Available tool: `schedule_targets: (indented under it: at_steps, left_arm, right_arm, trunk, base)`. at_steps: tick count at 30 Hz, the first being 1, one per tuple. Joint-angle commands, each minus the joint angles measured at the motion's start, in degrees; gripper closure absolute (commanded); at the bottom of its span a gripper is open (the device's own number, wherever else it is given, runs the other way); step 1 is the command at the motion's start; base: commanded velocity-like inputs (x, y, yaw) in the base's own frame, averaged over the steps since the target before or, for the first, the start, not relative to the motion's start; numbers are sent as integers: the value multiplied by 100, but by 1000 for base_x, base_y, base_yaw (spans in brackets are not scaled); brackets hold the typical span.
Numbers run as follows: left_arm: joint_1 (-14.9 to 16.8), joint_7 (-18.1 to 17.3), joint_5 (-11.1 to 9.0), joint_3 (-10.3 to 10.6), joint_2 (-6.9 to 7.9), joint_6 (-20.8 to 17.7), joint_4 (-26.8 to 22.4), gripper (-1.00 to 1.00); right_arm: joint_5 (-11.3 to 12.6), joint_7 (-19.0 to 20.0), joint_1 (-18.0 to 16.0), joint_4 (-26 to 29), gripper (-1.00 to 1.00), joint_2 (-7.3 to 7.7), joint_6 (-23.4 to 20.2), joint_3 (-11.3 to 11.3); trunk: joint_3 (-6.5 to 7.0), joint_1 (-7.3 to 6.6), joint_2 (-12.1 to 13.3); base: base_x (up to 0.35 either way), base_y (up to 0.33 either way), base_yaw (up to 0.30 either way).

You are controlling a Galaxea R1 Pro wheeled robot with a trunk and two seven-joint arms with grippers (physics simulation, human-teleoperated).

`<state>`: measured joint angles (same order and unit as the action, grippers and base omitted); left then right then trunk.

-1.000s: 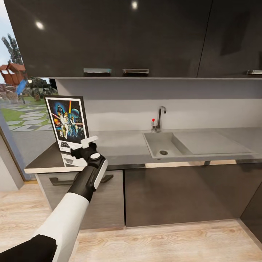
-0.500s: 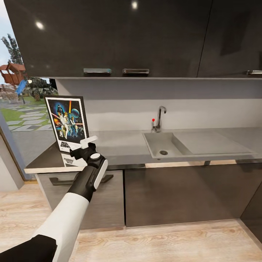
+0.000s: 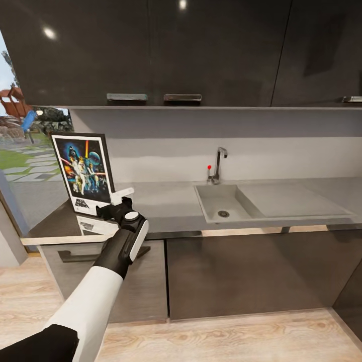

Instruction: Pick up the poster from the kitchen countertop and hang it on one of the wall nails in the kitchen.

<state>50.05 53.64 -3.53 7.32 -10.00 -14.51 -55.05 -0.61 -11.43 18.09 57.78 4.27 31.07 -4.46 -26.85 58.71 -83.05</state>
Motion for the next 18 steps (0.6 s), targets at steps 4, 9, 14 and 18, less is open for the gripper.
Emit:
schedule_targets:
  at_steps: [4, 9, 14, 18]
  left_arm:
    - [4, 32, -23, 8, 0, -35, -4, -100]
    - [4, 37, -18, 6, 0, -35, 1, -100]
    - [4, 40, -16, 5, 0, -35, 8, -100]
    - [4, 44, -16, 6, 0, -35, 10, -100]
  right_arm:
    - [-8, -26, 1, 5, -100, 3, 5, 6]
    - [-8, -26, 1, 5, -100, -1, 5, 6]
    - [-9, -26, 1, 5, -100, 1, 5, 6]
    - [-9, -26, 1, 5, -100, 1, 5, 6]
  trunk:
    - [-5, 2, -3]
    - [-5, 2, -3]
    - [-5, 2, -3]
    - [-5, 2, -3]
  base:
    - [239, -3, 0]
    - [178, -1, 0]
    - [49, 0, 0]
    - [14, 0, 0]
